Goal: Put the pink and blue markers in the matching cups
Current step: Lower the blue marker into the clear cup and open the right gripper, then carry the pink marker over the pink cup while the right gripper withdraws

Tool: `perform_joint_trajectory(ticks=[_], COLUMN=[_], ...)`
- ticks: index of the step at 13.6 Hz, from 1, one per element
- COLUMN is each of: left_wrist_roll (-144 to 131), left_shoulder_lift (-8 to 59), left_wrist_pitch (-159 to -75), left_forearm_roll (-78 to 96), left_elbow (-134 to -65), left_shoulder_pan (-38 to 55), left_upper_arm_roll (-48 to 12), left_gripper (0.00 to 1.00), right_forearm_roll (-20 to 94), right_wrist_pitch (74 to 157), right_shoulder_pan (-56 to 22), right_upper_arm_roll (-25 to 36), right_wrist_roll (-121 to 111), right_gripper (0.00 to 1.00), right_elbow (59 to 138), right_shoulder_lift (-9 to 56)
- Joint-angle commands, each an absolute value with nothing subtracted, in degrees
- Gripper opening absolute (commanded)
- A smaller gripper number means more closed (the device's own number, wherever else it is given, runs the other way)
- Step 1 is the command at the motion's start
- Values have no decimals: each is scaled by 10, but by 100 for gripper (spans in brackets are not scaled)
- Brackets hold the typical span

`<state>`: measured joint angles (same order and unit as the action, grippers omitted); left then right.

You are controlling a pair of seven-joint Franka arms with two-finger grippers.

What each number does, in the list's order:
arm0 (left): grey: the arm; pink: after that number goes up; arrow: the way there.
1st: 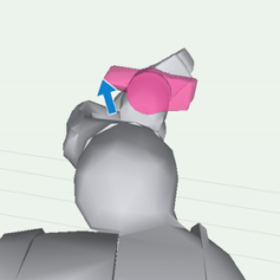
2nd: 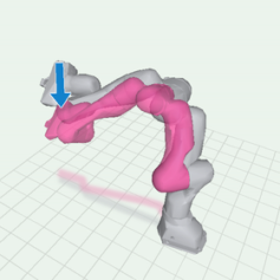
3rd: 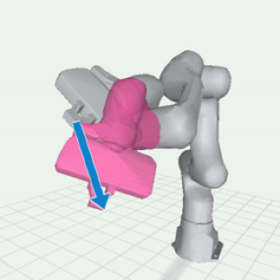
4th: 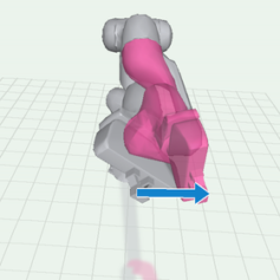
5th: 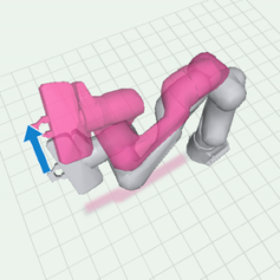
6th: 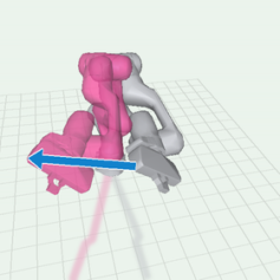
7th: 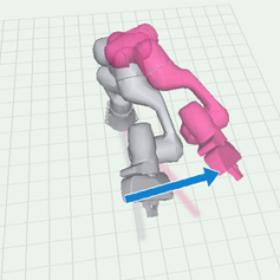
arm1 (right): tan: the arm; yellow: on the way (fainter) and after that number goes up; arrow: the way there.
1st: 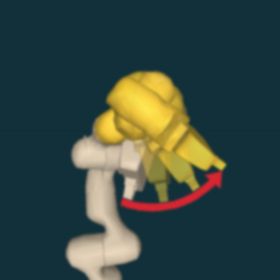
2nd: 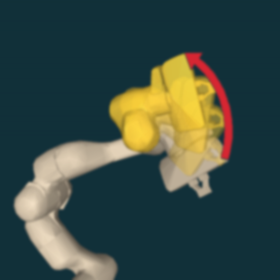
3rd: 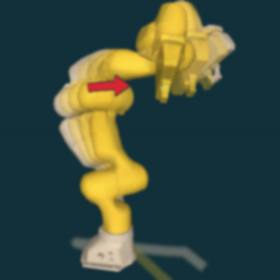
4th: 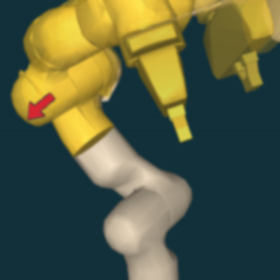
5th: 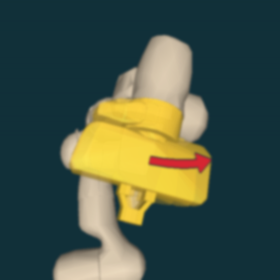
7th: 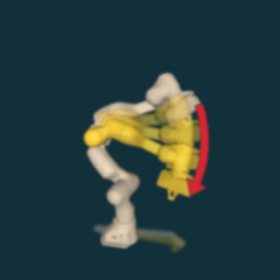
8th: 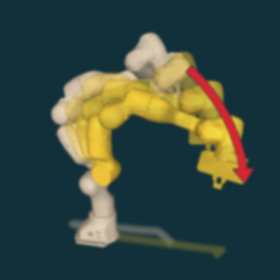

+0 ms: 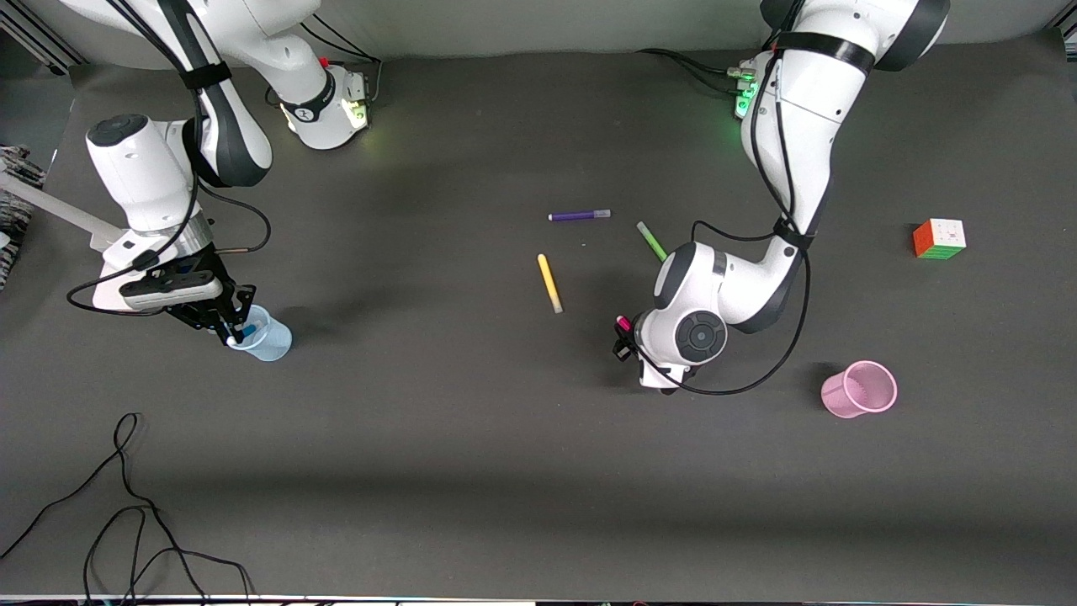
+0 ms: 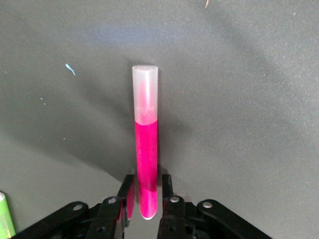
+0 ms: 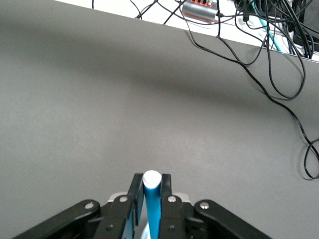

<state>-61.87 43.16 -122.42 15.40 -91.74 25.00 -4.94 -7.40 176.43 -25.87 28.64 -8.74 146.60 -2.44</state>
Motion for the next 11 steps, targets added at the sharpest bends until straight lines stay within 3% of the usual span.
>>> perform_joint_trajectory(ticks=[1,2,6,11], left_wrist_roll=[-628,-628,-625,-595], left_shoulder_lift=[437,437,418,411], left_wrist_pitch=[-1226,-1226,-1182,-875], left_forearm_roll=[161,161,161,163], left_elbow=[-912,-912,-896,-702], left_shoulder_pan=[256,255,239,151], left_upper_arm_roll=[-48,-50,-50,-52], left_gripper=[5,0,0,0], right_forearm_roll=[-85,-85,-84,-77], right_wrist_pitch=[1772,1772,1782,1812], right_shoulder_pan=[-264,-264,-264,-265], right_upper_arm_roll=[319,327,334,333], right_wrist_roll=[-126,-134,-129,-113], right_gripper=[0,0,0,0], right_elbow=[1471,1471,1470,1464], right_shoulder_lift=[-32,-30,-11,13])
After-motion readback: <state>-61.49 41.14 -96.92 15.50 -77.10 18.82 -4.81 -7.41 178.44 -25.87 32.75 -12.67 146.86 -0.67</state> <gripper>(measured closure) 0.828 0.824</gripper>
